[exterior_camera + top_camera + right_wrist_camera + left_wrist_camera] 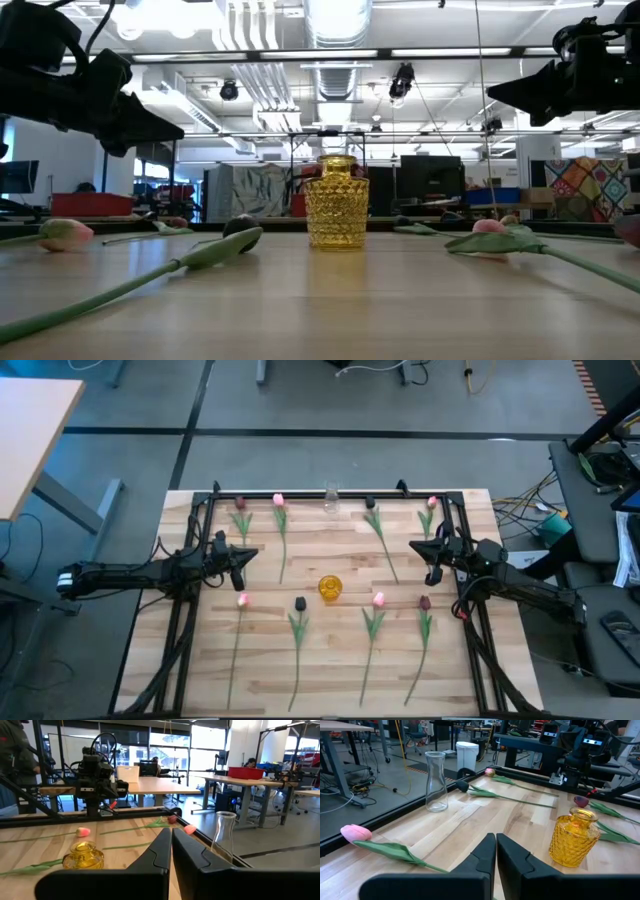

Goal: Sort flowers into vase by color

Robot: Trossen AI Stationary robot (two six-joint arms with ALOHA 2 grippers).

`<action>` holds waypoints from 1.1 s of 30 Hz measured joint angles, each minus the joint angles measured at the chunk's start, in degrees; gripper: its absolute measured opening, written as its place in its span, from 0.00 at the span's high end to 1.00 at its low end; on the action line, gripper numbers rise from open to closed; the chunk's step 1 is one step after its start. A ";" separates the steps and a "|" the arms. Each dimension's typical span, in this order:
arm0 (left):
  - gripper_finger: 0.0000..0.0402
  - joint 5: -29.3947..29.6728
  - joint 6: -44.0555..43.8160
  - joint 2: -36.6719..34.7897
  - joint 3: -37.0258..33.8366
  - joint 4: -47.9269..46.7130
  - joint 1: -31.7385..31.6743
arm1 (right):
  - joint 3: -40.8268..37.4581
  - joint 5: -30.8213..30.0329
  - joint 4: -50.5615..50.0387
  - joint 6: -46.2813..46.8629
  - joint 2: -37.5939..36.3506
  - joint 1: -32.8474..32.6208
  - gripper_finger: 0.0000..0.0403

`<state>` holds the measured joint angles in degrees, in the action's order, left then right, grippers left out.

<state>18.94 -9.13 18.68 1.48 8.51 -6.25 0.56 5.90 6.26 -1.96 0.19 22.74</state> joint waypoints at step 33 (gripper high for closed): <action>1.00 0.00 0.02 0.00 0.02 0.00 0.00 | 13.49 -14.35 -6.40 33.45 32.99 0.06 0.98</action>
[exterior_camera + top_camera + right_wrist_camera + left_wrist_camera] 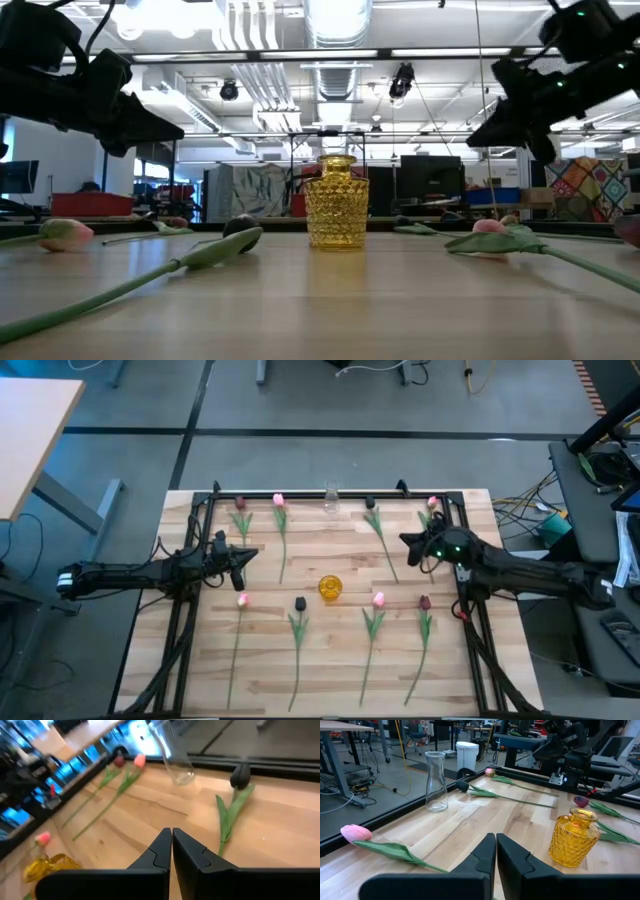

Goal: Sort flowers into vase by color
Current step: Put the tulip into the yellow vase

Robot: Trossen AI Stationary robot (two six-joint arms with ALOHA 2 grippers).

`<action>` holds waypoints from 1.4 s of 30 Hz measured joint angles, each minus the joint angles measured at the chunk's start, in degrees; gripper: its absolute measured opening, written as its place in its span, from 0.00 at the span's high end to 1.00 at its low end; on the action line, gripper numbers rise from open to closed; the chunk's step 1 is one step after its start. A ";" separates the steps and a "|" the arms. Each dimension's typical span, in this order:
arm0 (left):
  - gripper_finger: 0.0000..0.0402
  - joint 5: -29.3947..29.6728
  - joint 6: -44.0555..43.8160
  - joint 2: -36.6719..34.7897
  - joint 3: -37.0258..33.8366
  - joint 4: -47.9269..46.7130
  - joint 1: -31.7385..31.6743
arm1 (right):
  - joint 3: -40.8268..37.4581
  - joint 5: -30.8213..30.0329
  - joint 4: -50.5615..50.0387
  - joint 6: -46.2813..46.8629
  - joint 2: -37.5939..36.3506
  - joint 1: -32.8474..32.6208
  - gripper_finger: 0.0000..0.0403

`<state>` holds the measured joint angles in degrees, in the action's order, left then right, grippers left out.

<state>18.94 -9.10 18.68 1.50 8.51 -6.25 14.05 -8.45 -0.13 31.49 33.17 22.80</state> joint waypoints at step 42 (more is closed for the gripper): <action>1.00 3.83 -4.50 3.77 0.09 8.59 -0.10 | 54.61 17.13 -44.47 -8.71 61.44 10.80 0.69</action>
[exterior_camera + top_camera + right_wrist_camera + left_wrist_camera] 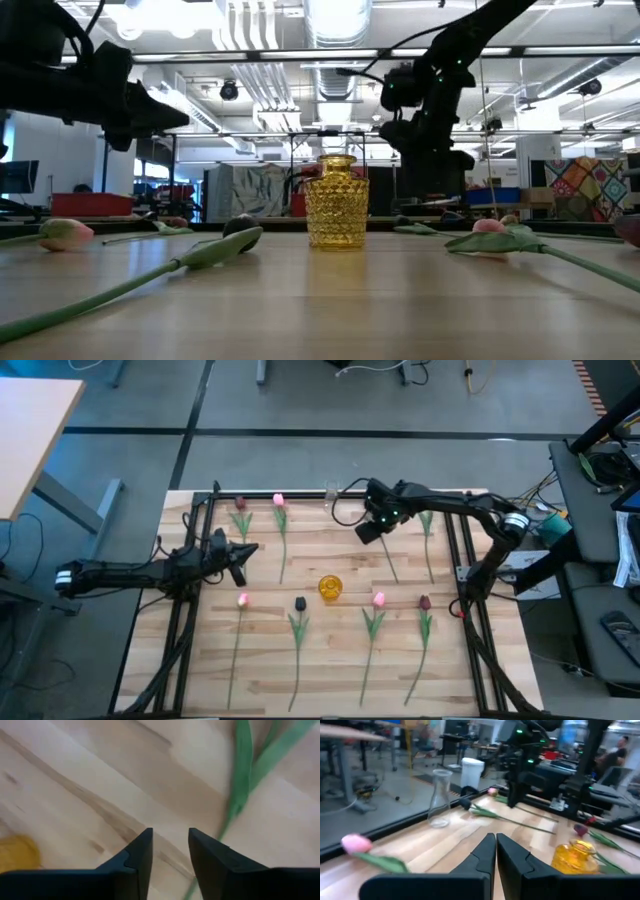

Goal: Sort flowers into vase by color
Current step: Put the tulip into the yellow vase

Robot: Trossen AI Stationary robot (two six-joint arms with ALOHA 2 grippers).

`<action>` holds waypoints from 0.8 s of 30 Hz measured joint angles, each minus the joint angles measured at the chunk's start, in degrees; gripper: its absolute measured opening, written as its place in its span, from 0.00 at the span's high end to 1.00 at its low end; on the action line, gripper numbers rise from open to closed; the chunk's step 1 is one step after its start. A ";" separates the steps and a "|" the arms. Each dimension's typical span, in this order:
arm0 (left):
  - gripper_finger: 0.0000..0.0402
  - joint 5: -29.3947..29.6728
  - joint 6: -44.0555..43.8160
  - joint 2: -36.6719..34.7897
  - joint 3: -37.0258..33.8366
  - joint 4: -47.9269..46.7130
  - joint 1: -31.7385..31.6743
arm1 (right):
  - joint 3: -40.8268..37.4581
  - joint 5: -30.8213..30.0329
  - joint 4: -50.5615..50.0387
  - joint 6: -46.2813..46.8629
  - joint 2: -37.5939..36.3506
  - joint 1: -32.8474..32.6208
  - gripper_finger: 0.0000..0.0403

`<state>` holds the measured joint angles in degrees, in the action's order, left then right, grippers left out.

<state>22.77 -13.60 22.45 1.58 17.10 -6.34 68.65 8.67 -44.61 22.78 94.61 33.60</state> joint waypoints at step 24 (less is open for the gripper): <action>1.00 5.21 -17.61 9.15 -0.07 -0.15 -0.29 | 0.02 -0.66 -9.21 9.07 -3.85 -2.15 0.67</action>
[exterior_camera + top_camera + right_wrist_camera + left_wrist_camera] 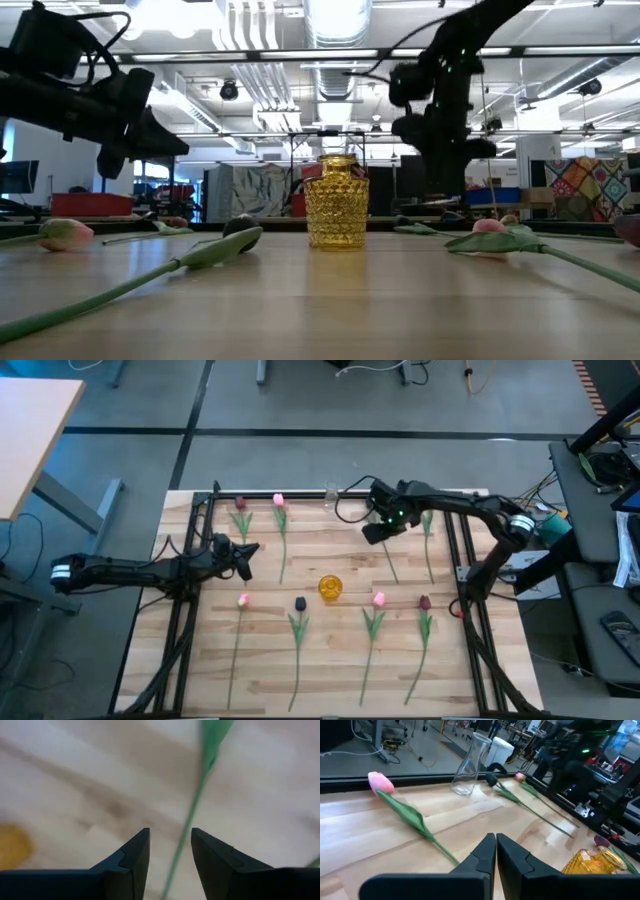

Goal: Sort flowers into vase by color
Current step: Put the tulip into the yellow vase

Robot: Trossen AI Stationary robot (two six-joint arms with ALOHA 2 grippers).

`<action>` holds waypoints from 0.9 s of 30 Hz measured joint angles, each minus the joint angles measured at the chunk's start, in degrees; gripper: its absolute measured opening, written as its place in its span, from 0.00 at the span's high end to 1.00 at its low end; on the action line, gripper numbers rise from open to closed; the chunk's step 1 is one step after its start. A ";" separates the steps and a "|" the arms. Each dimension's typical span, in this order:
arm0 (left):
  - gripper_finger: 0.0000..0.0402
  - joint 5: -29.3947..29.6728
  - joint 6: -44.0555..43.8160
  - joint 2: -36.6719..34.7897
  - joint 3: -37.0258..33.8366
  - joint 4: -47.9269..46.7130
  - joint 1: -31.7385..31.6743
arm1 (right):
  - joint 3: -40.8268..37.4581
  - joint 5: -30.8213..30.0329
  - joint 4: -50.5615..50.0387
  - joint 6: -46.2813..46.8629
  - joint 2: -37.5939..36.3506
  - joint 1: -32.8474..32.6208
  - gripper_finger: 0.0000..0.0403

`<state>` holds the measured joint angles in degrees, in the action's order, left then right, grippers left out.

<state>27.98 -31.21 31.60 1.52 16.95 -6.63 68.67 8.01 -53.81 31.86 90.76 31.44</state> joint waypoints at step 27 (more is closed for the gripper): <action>1.00 -1.93 6.76 6.67 -0.04 -8.46 -6.44 | -7.29 3.84 8.71 69.71 -0.38 -43.17 0.53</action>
<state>26.05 -24.45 38.27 1.48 8.49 -13.07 61.39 11.85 -45.11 101.57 90.39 -11.73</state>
